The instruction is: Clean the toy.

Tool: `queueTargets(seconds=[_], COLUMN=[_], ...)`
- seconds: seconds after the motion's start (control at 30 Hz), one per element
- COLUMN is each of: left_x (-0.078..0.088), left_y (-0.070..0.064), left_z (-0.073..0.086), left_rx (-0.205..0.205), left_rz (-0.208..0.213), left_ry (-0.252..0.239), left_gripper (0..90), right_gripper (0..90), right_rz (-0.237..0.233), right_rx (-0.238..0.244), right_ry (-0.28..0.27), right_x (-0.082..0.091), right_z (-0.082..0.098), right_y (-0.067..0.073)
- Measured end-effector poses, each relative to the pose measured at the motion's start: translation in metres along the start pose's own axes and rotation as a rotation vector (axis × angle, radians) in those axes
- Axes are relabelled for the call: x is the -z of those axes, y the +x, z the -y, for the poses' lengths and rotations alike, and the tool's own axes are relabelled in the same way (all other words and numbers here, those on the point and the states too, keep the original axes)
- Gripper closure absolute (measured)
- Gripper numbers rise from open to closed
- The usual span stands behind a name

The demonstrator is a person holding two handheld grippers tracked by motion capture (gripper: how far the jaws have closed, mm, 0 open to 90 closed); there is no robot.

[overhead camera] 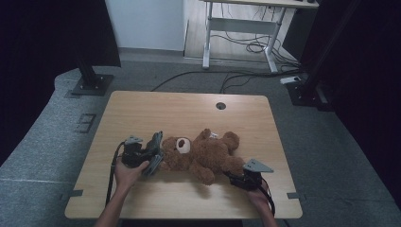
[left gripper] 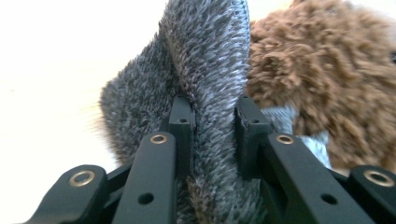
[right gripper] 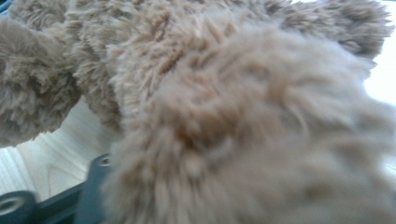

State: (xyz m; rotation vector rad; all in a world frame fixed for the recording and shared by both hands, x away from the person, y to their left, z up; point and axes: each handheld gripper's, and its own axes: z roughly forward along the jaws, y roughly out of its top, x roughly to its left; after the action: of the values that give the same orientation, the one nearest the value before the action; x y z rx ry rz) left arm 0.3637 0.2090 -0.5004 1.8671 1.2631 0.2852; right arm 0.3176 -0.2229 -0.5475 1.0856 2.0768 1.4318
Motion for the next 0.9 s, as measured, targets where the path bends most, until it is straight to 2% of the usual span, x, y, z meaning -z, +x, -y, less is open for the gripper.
queueTargets(seconds=[0.17,0.4,0.67,0.9], left_x=[0.013,0.030,0.051,0.054], left_y=[0.002,0.013,0.029,0.030], left_z=[0.008,0.028,0.050,0.060], left_rx=[-0.015,-0.033,-0.034,-0.051], left_rz=[-0.034,-0.087,-0.145,-0.175], left_ry=[-0.015,0.015,0.044,0.066], left_gripper=[72.0,72.1,71.6,70.0], right_gripper=[29.6,24.9,23.9,23.8], right_rz=[-0.008,-0.019,-0.002,0.006], right_rx=[-0.039,-0.042,-0.056,-0.063], right_ry=[-0.036,-0.063,-0.080,-0.078], right_x=[0.008,0.023,0.037,0.044], right_z=[-0.002,-0.002,0.001,0.005], right_y=[-0.002,-0.005,-0.011,-0.013])
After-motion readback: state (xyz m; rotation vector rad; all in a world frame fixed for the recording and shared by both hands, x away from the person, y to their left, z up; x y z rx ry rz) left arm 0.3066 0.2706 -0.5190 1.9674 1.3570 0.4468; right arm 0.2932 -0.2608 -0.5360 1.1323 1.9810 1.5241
